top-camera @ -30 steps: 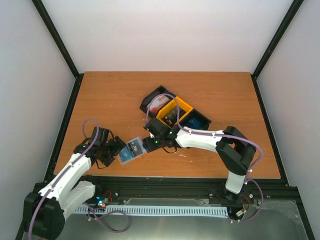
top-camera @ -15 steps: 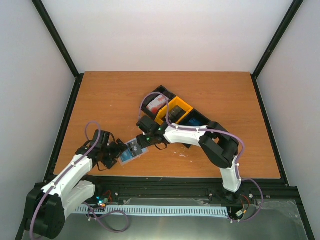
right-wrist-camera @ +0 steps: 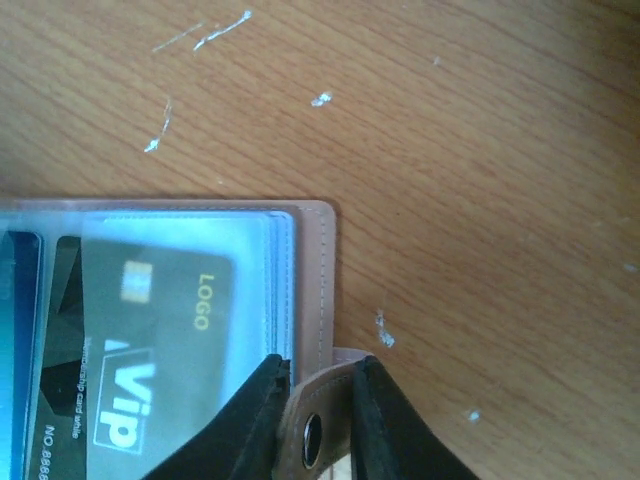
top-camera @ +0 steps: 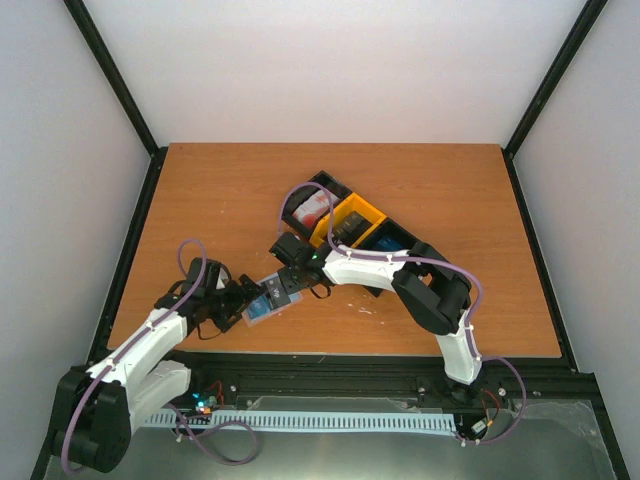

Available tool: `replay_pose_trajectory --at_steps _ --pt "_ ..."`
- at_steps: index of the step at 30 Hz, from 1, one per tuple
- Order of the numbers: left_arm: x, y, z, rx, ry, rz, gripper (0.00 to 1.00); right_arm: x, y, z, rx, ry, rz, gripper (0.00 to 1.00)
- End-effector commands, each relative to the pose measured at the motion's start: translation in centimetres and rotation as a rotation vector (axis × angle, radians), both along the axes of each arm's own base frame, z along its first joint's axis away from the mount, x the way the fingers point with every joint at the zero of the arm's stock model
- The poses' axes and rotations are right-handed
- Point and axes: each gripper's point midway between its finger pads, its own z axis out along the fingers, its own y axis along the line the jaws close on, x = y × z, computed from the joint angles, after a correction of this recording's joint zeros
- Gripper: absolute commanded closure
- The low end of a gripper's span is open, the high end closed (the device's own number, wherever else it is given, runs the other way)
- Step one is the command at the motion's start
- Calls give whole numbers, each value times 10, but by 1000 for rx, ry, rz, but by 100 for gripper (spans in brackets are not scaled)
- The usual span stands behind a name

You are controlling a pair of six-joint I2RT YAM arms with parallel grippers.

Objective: Put the credit cards into the card holder
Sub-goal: Close the card holder at the center of the board.

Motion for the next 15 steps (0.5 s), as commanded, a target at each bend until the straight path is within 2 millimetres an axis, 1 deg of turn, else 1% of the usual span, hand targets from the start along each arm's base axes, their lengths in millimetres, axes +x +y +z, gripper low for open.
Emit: replay_pose_trajectory --at_steps 1,3,6,10,12,15 --pt "-1 -3 -5 -3 -33 -54 0 1 7 9 20 -16 5 85" --pt "3 -3 -1 -3 -61 -61 0 1 8 9 23 -14 9 90" --pt "9 -6 8 -13 -111 -74 0 0 12 15 45 -15 21 97" --pt "15 -11 18 -34 -170 -96 1 -5 18 29 100 3 41 97" --pt "17 -14 21 -52 -192 -108 1 -9 19 32 124 23 42 97" --pt "19 -20 29 -86 -227 -128 1 -16 20 30 142 54 42 97"
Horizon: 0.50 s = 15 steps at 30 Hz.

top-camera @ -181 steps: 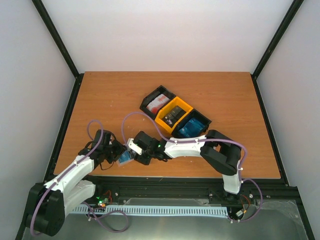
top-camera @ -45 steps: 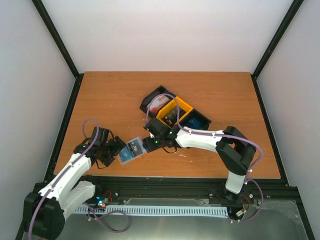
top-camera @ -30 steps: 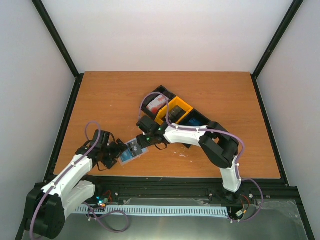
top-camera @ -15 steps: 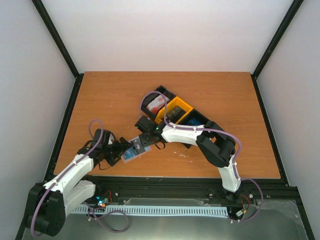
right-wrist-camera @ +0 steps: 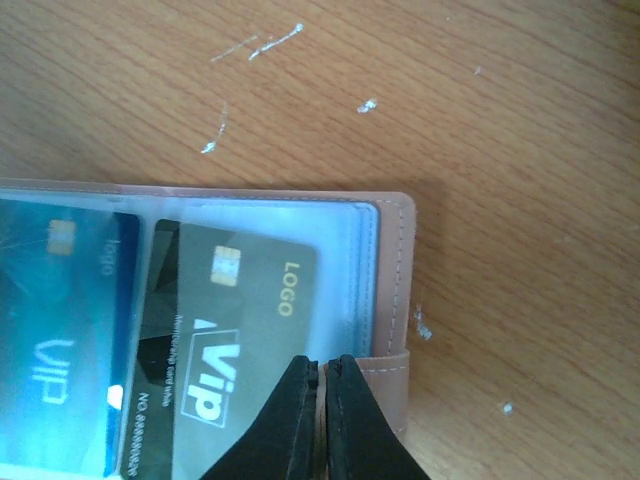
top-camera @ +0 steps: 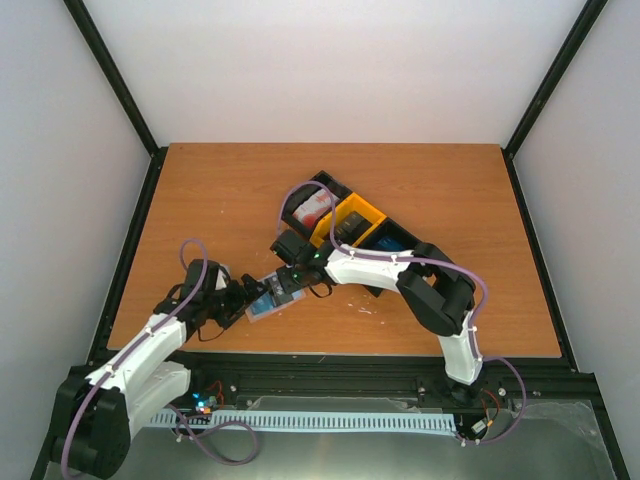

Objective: Put the credit cards into the card holder
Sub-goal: Close the card holder at the center of the board.

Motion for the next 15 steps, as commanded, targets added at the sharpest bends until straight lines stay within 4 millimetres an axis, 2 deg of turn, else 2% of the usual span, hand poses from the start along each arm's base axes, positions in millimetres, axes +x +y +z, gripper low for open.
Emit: replay_pose_trajectory --at_steps 1,8,15 --pt "13 -14 25 -71 -130 -61 1 -11 12 20 97 36 14 97" --pt "17 -19 51 -112 -231 -86 1 -15 9 15 106 60 1 97" --pt "17 -29 54 -171 -253 -125 1 -18 6 10 120 91 -17 97"
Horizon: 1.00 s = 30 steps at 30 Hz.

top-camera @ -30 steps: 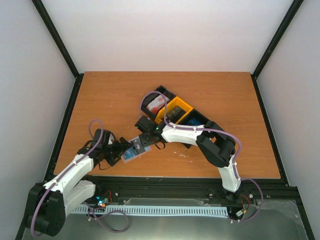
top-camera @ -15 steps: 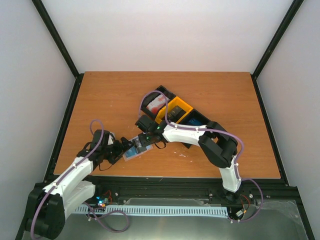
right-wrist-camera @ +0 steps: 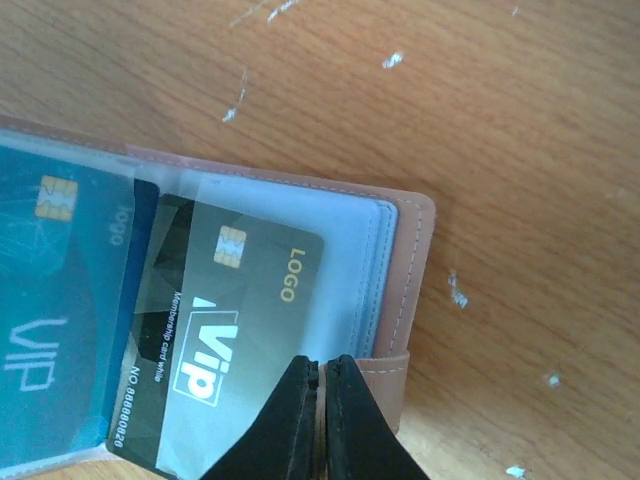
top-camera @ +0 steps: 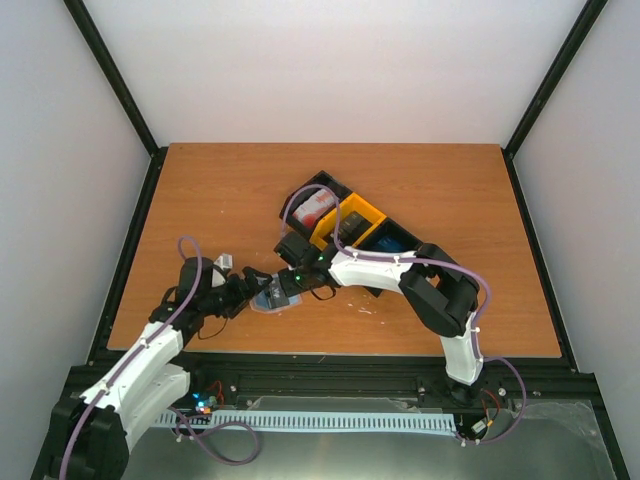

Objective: Put the credit cards into the card holder
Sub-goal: Close the card holder at the center of the board.

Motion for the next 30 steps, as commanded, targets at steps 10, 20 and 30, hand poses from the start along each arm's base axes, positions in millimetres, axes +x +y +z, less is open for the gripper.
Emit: replay_pose_trajectory --at_steps 10,20,30 --pt "21 -33 31 -101 -110 -191 2 -3 -11 5 143 86 -73 97" --pt "19 -57 40 -208 -132 -358 3 5 -28 12 239 109 -132 97" --pt "21 -58 5 -204 -22 -361 8 8 -31 26 303 105 -127 97"
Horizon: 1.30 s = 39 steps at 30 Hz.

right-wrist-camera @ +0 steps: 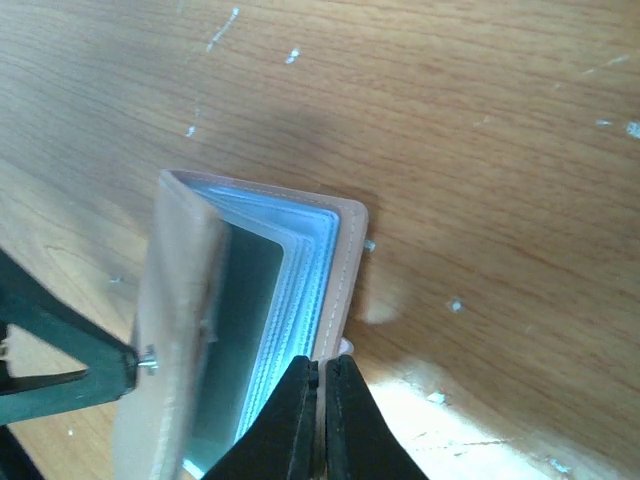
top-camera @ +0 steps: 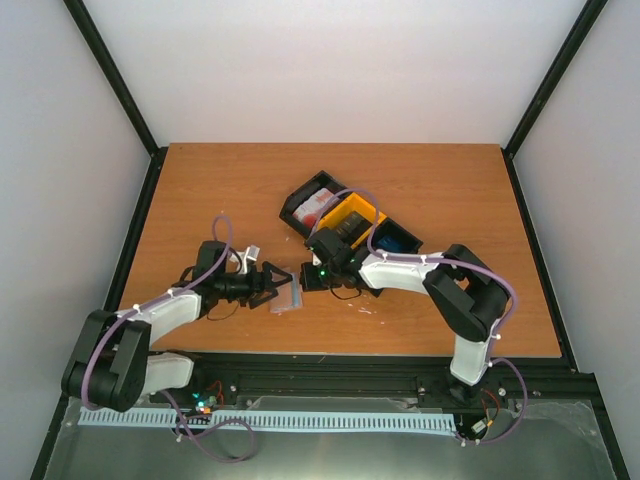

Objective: Put the credit cards into the card holder
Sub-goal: Close the card holder at the center of the board.

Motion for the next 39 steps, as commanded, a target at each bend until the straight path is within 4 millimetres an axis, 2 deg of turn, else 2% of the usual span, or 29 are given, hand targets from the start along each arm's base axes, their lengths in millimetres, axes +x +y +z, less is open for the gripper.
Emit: replay_pose_trajectory --at_steps 1,9,14,21,27,30,33,39 --pt "10 -5 8 -21 -49 -28 9 3 8 26 99 -31 18 97" --pt "15 -1 -11 19 47 22 11 -15 25 40 205 -8 146 97" --pt "20 -3 -4 -10 46 41 14 -18 28 30 198 33 167 97" --pt "19 -3 3 -25 44 50 29 -11 31 12 136 72 143 97" --pt "24 3 29 -14 -12 104 30 -8 31 3 109 93 119 97" --pt "31 18 31 85 -10 192 30 -7 32 3 110 94 116 96" --pt "29 44 14 241 62 302 30 -7 33 3 116 97 118 96" --pt "11 82 -11 430 179 449 30 -7 34 4 118 97 126 96"
